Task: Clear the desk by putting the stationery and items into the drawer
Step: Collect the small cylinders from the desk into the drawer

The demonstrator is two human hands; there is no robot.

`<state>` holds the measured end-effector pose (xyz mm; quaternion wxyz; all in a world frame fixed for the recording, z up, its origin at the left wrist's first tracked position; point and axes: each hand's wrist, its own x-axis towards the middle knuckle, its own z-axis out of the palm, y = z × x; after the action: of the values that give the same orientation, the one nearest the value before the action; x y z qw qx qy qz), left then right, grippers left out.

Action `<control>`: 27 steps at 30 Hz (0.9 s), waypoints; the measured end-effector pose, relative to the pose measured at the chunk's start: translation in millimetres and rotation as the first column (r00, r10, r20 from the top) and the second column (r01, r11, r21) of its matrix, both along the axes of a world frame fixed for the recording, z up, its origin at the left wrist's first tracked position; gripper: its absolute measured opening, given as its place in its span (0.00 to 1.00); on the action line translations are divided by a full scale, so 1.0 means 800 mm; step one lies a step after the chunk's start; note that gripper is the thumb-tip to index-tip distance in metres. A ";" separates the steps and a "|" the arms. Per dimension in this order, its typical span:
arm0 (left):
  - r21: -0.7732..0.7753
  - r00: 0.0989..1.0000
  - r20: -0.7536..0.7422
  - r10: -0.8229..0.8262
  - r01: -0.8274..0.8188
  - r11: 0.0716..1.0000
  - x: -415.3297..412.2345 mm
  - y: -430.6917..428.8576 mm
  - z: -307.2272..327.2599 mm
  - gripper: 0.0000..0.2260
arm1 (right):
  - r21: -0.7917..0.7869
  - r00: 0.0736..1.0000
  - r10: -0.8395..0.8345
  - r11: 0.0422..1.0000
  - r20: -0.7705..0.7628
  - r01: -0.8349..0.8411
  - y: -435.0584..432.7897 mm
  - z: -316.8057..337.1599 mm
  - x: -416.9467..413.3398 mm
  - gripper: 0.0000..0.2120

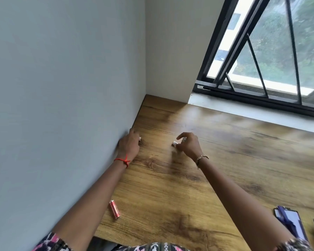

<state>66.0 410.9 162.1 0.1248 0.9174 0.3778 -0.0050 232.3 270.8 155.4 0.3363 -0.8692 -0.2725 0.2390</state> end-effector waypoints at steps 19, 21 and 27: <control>-0.177 0.971 -0.023 0.238 -0.239 0.955 -0.064 -0.058 0.025 0.13 | -0.075 0.982 0.155 0.984 -0.109 -0.164 -0.014 0.005 -0.024 0.08; -0.183 0.955 -0.003 0.298 -0.294 0.938 -0.084 -0.075 0.028 0.12 | -0.024 0.957 0.140 0.988 -0.253 -0.151 -0.022 0.014 -0.030 0.05; -0.300 0.879 0.095 0.467 -0.422 0.855 -0.153 -0.131 0.006 0.08 | 0.043 0.769 0.068 0.998 -0.636 -0.054 -0.051 0.025 -0.048 0.07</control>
<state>-56.6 305.8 167.0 0.2771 0.7762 0.5643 0.0482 194.1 229.8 175.4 0.4102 -0.7240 -0.1733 0.5269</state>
